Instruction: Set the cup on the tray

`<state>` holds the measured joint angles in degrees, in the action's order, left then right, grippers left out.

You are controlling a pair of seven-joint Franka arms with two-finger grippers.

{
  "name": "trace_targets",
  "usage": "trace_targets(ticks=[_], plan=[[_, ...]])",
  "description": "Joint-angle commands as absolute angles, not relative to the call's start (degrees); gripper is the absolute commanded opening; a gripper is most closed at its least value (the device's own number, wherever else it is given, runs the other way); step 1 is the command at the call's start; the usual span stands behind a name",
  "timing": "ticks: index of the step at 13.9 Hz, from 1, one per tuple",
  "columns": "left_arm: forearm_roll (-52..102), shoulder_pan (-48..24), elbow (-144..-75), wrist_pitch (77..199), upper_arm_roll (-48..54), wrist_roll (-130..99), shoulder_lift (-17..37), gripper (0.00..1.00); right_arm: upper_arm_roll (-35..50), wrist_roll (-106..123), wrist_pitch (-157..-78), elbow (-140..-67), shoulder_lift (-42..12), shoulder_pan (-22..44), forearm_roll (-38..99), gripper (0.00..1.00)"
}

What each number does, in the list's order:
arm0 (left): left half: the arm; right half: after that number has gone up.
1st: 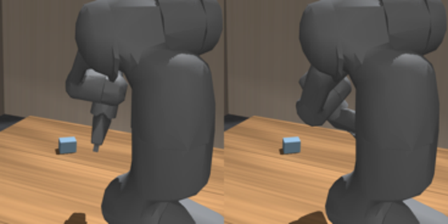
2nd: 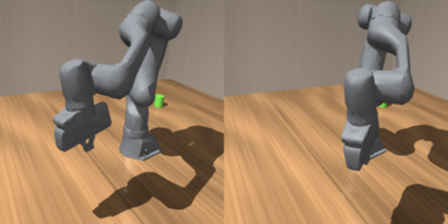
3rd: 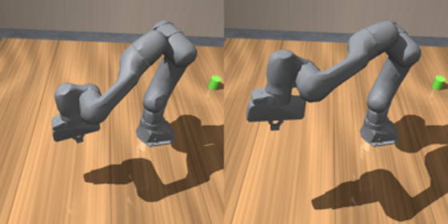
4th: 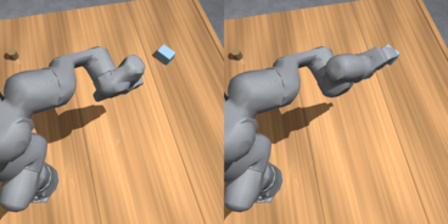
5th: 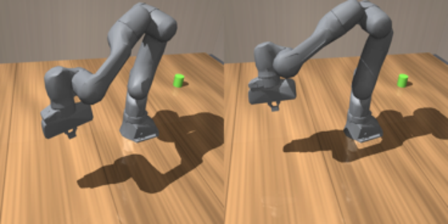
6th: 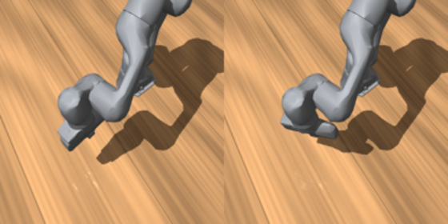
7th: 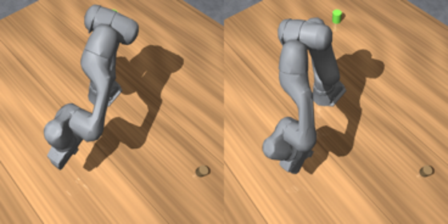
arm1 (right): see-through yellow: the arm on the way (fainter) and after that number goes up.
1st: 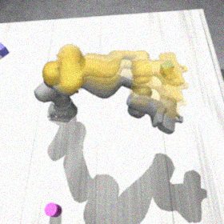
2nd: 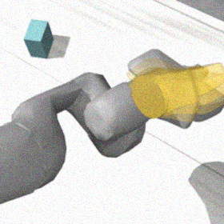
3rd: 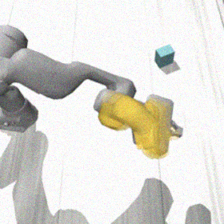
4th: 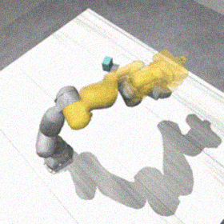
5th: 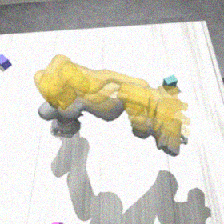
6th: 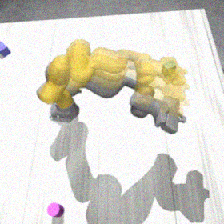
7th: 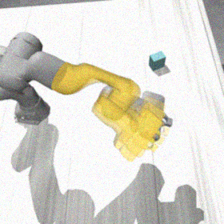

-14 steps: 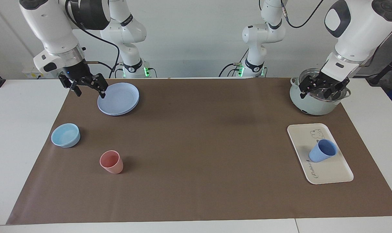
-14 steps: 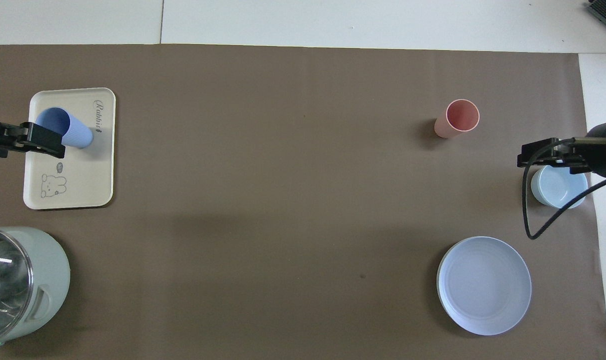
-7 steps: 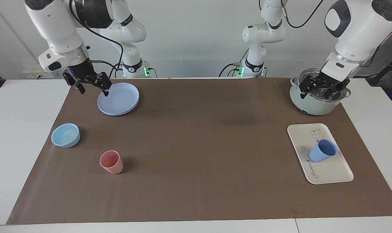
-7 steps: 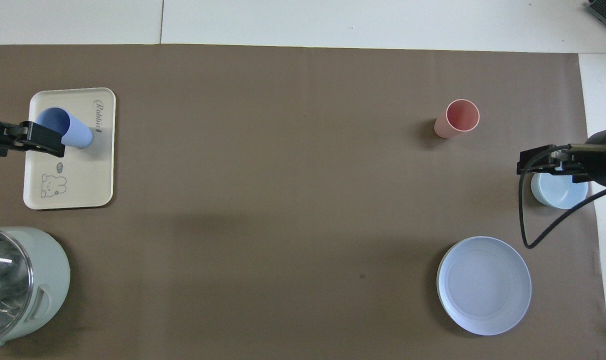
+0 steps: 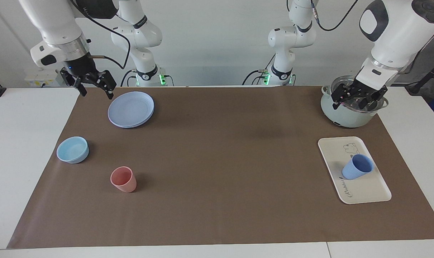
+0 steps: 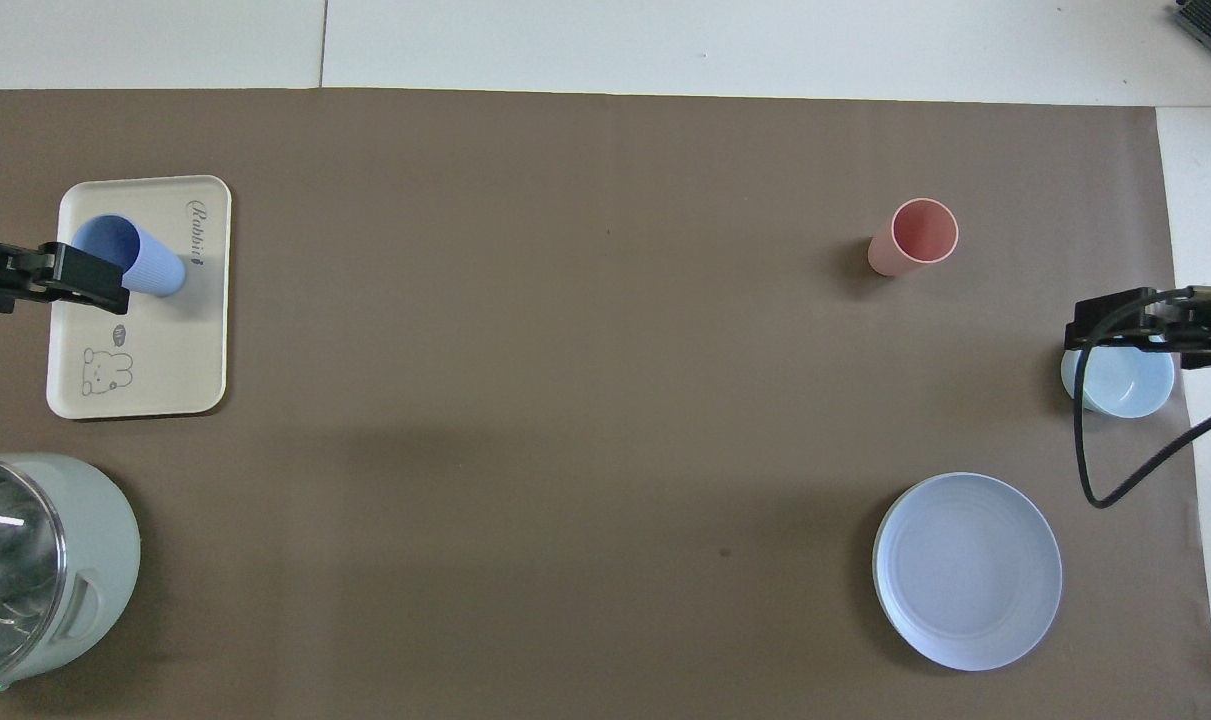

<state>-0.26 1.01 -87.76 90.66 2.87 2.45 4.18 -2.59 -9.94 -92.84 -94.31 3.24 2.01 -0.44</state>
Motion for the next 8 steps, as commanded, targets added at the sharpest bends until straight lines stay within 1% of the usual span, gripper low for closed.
trace_targets(ticks=[1,8], plan=[[0.4,0.5,-90.3,92.2,2.3,2.7,2.2,1.00,-2.3,-9.8,-94.1,-92.2,-1.0,1.8,-0.4,1.00],[0.4,0.5,-90.1,92.6,2.3,2.8,2.3,1.00,-2.3,-8.2,-92.2,-92.6,-0.5,1.8,-0.4,1.00]])
